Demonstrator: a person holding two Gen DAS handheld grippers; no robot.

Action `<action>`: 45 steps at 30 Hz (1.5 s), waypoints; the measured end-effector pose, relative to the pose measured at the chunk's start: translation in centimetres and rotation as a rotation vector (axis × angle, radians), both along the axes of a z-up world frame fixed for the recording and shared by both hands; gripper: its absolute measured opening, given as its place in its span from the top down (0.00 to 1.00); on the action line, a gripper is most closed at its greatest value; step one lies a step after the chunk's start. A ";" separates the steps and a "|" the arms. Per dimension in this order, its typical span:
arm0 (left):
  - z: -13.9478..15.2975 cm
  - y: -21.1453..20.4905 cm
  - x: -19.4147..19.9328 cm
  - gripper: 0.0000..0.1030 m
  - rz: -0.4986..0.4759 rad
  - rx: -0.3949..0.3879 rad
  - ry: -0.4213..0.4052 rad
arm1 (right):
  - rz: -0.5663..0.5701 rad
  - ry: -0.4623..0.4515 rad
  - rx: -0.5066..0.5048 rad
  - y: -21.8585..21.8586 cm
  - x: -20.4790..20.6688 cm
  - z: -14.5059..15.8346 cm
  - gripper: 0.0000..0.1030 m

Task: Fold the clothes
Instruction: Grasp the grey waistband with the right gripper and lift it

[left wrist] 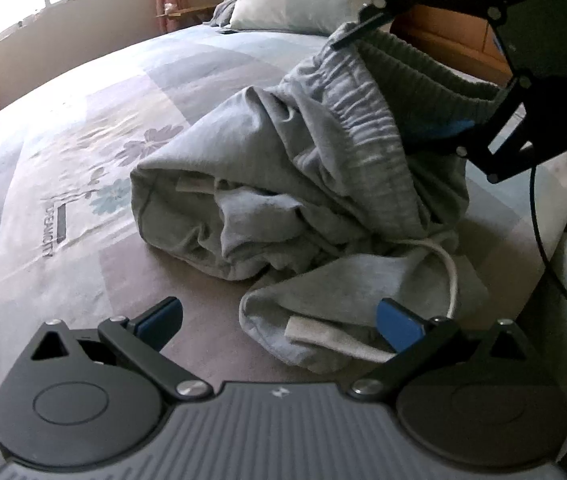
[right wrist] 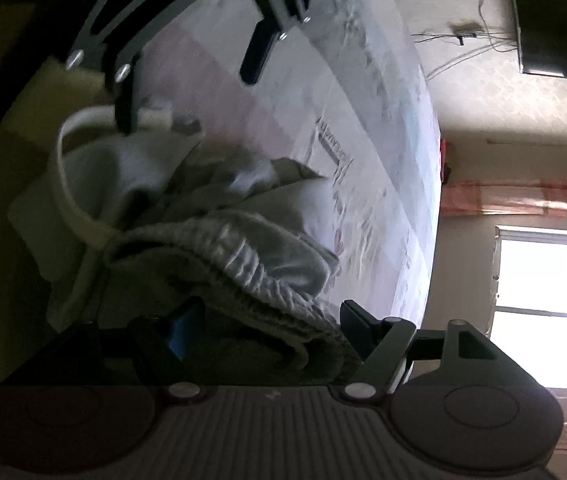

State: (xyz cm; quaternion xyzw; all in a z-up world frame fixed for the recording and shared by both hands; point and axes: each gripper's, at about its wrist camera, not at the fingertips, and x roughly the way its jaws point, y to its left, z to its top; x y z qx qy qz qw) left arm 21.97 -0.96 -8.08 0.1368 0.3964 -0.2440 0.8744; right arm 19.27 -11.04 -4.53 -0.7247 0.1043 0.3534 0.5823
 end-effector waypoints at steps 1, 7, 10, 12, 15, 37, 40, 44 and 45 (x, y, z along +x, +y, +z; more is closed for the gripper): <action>-0.1 0.1 0.0 0.01 0.002 -0.003 0.008 | 0.002 0.016 -0.017 0.1 -0.1 -0.3 0.23; -0.4 1.2 -0.1 0.01 0.047 0.035 0.000 | 0.029 0.008 0.045 2.5 0.9 -2.0 0.19; 0.2 2.1 -0.3 0.01 0.064 0.041 -0.015 | -0.066 0.126 0.166 3.2 4.0 -0.1 0.12; 0.4 2.7 -0.4 0.01 0.075 0.041 -0.020 | -0.140 0.214 0.253 3.5 6.2 1.5 0.12; 0.3 3.5 -0.2 0.01 0.096 0.028 -0.018 | -0.257 0.319 0.413 2.7 9.8 4.1 0.12; -0.8 2.1 0.4 0.01 0.167 -0.048 0.023 | -1.162 0.711 1.199 -17.7 15.5 2.6 0.17; -0.8 1.5 0.0 0.01 0.172 -0.077 0.040 | -1.268 0.828 1.322 -21.0 13.5 -1.0 0.19; -0.1 0.2 -0.8 0.01 0.156 -0.109 0.030 | -1.348 0.998 1.480 -23.4 11.2 -6.3 0.25; 0.2 -0.1 -0.9 0.01 0.151 -0.119 0.025 | -1.357 1.029 1.516 -23.4 11.0 -7.3 0.25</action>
